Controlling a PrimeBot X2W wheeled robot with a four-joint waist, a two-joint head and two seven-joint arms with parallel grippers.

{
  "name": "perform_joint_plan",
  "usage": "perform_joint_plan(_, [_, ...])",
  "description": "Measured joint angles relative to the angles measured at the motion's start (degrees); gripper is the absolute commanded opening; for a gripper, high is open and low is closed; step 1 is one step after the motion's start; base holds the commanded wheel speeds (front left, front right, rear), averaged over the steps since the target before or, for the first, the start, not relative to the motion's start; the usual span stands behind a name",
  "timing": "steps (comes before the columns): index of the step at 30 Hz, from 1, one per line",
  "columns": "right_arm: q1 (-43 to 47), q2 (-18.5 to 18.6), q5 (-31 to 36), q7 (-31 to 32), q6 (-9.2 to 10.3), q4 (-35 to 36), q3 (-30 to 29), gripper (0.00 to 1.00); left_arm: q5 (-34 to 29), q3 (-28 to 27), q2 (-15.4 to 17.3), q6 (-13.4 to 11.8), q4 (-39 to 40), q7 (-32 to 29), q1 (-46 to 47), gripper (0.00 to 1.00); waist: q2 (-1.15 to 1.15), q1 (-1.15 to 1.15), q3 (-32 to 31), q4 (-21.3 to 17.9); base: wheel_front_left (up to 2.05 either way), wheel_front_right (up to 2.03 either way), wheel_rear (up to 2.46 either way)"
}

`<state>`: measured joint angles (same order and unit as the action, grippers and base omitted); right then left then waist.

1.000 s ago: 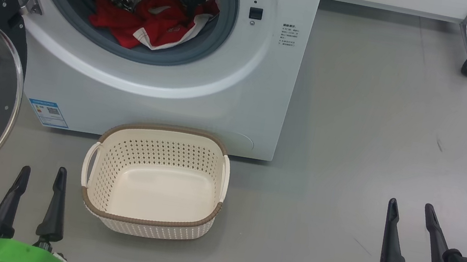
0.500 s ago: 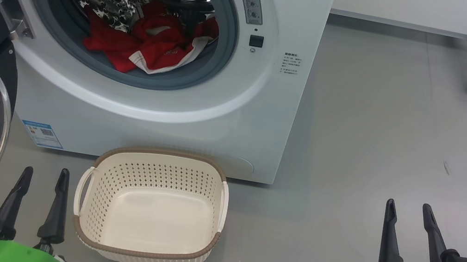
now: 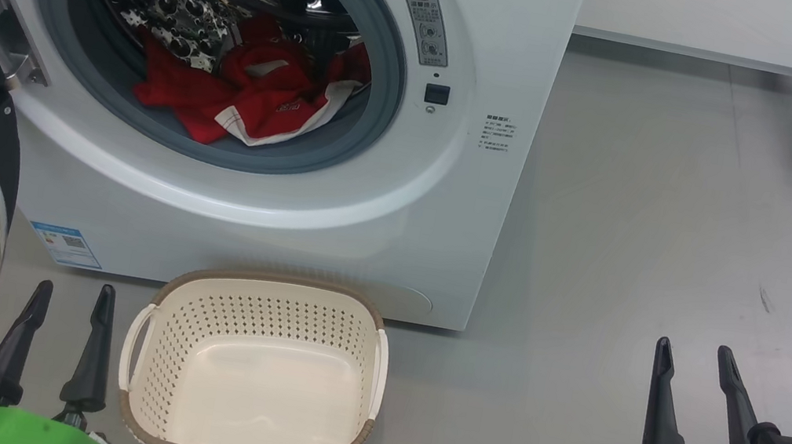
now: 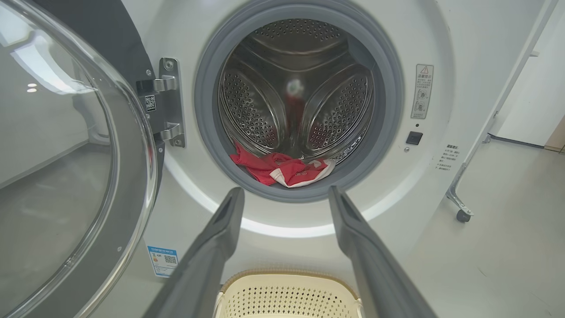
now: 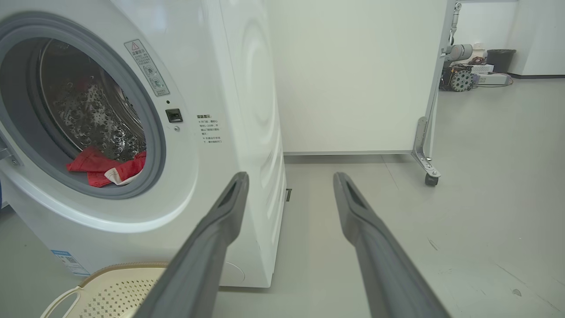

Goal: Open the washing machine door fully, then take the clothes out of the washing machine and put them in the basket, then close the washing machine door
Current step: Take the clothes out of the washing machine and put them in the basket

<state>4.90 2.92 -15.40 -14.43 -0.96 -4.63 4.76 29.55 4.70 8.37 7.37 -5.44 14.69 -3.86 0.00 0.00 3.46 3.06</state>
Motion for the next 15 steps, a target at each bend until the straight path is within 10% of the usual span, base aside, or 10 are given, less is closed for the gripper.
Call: perform_joint_plan(15, [0.0, -0.2, 0.0, 0.0, -0.14, 0.0, -0.2, 1.00, -0.6, 0.0, 0.0, 0.0, 0.2, 0.0, 0.0, 1.00, 0.00, 0.00, 0.6, -0.5, 0.04, -0.04, 0.00])
